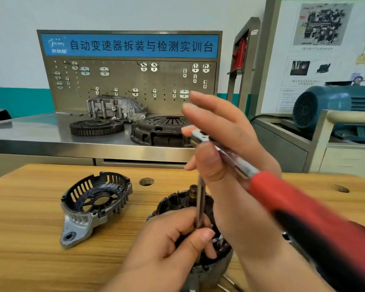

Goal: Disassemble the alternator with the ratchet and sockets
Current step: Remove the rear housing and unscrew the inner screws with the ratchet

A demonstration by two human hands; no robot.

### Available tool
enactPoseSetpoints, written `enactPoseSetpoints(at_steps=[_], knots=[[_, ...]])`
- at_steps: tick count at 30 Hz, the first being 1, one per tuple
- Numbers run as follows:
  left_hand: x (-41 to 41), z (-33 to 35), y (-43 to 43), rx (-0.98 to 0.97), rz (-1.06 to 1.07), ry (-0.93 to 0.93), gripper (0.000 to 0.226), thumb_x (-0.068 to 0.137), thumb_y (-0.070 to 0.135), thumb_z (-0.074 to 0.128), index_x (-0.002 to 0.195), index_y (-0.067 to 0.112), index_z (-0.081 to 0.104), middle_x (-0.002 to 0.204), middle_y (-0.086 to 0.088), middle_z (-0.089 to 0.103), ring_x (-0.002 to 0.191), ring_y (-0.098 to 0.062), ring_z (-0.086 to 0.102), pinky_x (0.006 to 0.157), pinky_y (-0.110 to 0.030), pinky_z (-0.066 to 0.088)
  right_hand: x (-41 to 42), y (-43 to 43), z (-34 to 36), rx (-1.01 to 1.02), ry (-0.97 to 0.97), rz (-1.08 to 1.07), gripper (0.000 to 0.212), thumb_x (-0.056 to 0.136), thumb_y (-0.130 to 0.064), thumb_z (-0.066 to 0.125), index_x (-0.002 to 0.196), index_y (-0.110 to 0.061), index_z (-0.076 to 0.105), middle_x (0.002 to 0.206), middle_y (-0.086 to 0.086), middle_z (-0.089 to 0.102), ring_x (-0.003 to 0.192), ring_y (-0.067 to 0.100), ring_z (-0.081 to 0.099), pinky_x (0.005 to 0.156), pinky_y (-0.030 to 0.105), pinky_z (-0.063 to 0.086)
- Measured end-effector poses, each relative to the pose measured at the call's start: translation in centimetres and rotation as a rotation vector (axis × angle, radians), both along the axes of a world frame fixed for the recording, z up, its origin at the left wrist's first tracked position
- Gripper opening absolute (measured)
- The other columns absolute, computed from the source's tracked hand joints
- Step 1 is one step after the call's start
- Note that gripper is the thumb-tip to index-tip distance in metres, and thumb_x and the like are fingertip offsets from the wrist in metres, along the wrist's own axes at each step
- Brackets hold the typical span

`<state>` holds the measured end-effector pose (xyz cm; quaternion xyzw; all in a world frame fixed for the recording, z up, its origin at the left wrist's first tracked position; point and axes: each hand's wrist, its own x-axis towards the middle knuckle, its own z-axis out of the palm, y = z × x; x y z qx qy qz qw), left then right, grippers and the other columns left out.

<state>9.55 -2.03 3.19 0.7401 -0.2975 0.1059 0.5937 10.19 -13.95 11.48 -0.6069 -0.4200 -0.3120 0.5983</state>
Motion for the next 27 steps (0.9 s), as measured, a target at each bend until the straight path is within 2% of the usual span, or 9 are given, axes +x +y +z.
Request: enactPoseSetpoints(at_steps=[3, 9, 12, 15, 17, 19, 22, 25, 27], knots=[[0.2, -0.1, 0.0, 0.055, 0.002, -0.040, 0.030, 0.076, 0.052, 0.052, 0.090, 0.030, 0.066, 0.085, 0.007, 0.074, 0.078, -0.011, 0.068, 0.070, -0.032, 0.054, 1.7, -0.1, 0.4, -0.209, 0.257, 0.013, 0.030, 0.099, -0.002, 0.039, 0.118, -0.020, 0.053, 0.105, 0.004, 0.057, 0.109, 0.034, 0.059, 0.077, 0.020, 0.047], [0.2, 0.2, 0.2, 0.169, -0.022, -0.187, 0.031, 0.091, 0.044, 0.044, 0.101, 0.027, 0.068, 0.102, 0.006, 0.069, 0.104, -0.018, 0.063, 0.088, -0.037, 0.048, 0.8, 0.7, -1.8, 0.301, 0.370, 0.566, 0.058, 0.083, -0.053, 0.040, 0.128, -0.020, 0.054, 0.100, 0.011, 0.073, 0.067, 0.021, 0.068, 0.054, 0.027, 0.051], [0.3, 0.3, 0.2, 0.126, -0.050, -0.155, 0.028, 0.087, 0.042, 0.047, 0.085, 0.025, 0.069, 0.087, 0.002, 0.071, 0.091, -0.022, 0.065, 0.083, -0.041, 0.049, 1.5, 0.4, -2.0, 0.188, 0.243, 0.349, 0.047, 0.089, -0.054, 0.036, 0.119, -0.029, 0.062, 0.106, 0.010, 0.072, 0.076, 0.016, 0.069, 0.056, 0.025, 0.053], [0.4, 0.3, 0.2, 0.068, -0.064, -0.053, 0.031, 0.081, 0.044, 0.052, 0.084, 0.017, 0.067, 0.079, -0.003, 0.070, 0.083, -0.015, 0.066, 0.076, -0.029, 0.050, 2.1, 0.1, -1.3, -0.227, 0.081, -0.031, 0.079, 0.088, -0.074, 0.004, 0.106, -0.026, 0.064, 0.105, -0.006, 0.065, 0.070, -0.015, 0.055, 0.056, 0.003, 0.041], [0.4, 0.2, 0.2, 0.034, -0.094, -0.012, 0.033, 0.081, 0.042, 0.054, 0.085, 0.011, 0.065, 0.077, -0.006, 0.068, 0.079, -0.019, 0.065, 0.071, -0.019, 0.047, 1.6, -0.1, -1.4, -0.226, -0.093, -0.149, 0.047, 0.103, -0.042, 0.002, 0.140, -0.043, 0.031, 0.139, -0.040, 0.034, 0.089, -0.028, 0.028, 0.052, -0.012, 0.017], [0.5, 0.2, 0.2, 0.050, -0.060, -0.054, 0.030, 0.083, 0.043, 0.053, 0.084, 0.015, 0.066, 0.077, -0.005, 0.069, 0.081, -0.017, 0.066, 0.072, -0.022, 0.047, 1.9, -0.3, -2.6, -0.087, -0.190, -0.054, 0.044, 0.106, -0.025, 0.016, 0.144, -0.046, 0.019, 0.143, -0.046, 0.021, 0.101, -0.031, 0.030, 0.059, -0.009, 0.025], [0.3, -0.2, 0.1, 0.100, -0.003, -0.160, 0.029, 0.088, 0.044, 0.047, 0.087, 0.025, 0.069, 0.084, 0.001, 0.072, 0.090, -0.020, 0.066, 0.082, -0.037, 0.049, 1.4, 0.1, -2.2, 0.182, 0.142, 0.444, 0.036, 0.095, -0.046, 0.042, 0.128, -0.039, 0.049, 0.127, -0.004, 0.063, 0.074, 0.013, 0.069, 0.055, 0.025, 0.052], [0.1, -0.2, 0.2, 0.124, 0.026, -0.211, 0.029, 0.092, 0.041, 0.043, 0.099, 0.025, 0.067, 0.094, 0.008, 0.072, 0.098, -0.011, 0.065, 0.085, -0.023, 0.048, 1.3, 0.6, -2.2, 0.241, 0.366, 0.595, 0.055, 0.087, -0.055, 0.038, 0.127, -0.023, 0.057, 0.104, 0.010, 0.073, 0.059, 0.019, 0.067, 0.050, 0.025, 0.050], [0.2, -0.1, 0.3, 0.135, -0.017, -0.202, 0.028, 0.092, 0.040, 0.045, 0.092, 0.023, 0.068, 0.090, 0.004, 0.071, 0.095, -0.016, 0.065, 0.083, -0.028, 0.049, 1.4, 0.9, -2.1, 0.230, 0.359, 0.546, 0.053, 0.091, -0.059, 0.040, 0.126, -0.025, 0.060, 0.103, 0.010, 0.073, 0.063, 0.019, 0.068, 0.050, 0.024, 0.051]])
